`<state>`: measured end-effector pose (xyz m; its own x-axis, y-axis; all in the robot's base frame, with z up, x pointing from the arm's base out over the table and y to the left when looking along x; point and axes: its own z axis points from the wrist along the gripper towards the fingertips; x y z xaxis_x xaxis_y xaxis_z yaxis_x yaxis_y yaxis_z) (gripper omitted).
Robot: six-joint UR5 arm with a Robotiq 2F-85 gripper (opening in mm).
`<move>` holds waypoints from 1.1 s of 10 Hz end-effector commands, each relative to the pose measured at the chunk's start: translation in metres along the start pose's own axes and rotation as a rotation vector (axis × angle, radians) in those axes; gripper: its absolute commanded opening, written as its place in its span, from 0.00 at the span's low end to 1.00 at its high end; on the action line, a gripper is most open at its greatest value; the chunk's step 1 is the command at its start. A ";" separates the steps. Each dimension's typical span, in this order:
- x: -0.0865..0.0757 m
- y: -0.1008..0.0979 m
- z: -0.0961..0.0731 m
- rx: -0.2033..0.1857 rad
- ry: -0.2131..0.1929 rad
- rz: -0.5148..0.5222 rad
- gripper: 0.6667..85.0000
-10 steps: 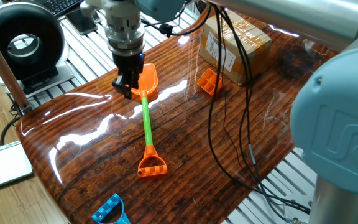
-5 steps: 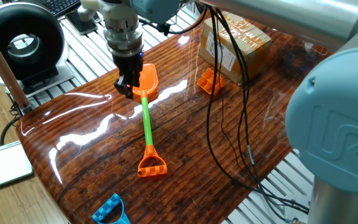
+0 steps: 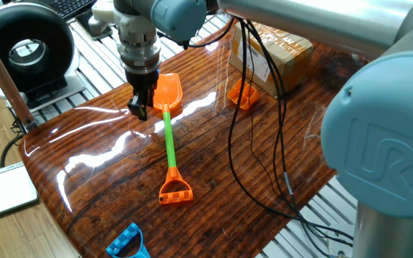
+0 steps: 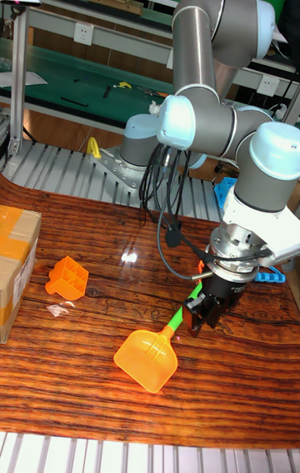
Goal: Use a shovel to scoop up an object
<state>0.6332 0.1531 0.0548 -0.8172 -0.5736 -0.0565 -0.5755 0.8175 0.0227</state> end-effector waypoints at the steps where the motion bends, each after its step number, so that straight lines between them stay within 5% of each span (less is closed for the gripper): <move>1: 0.004 -0.007 0.000 0.034 0.026 -0.016 0.53; 7: -0.006 0.012 0.004 -0.049 -0.009 -0.044 0.53; 11: 0.004 0.000 0.012 -0.065 -0.024 -0.079 0.53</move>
<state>0.6303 0.1554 0.0460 -0.7786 -0.6244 -0.0619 -0.6273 0.7769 0.0544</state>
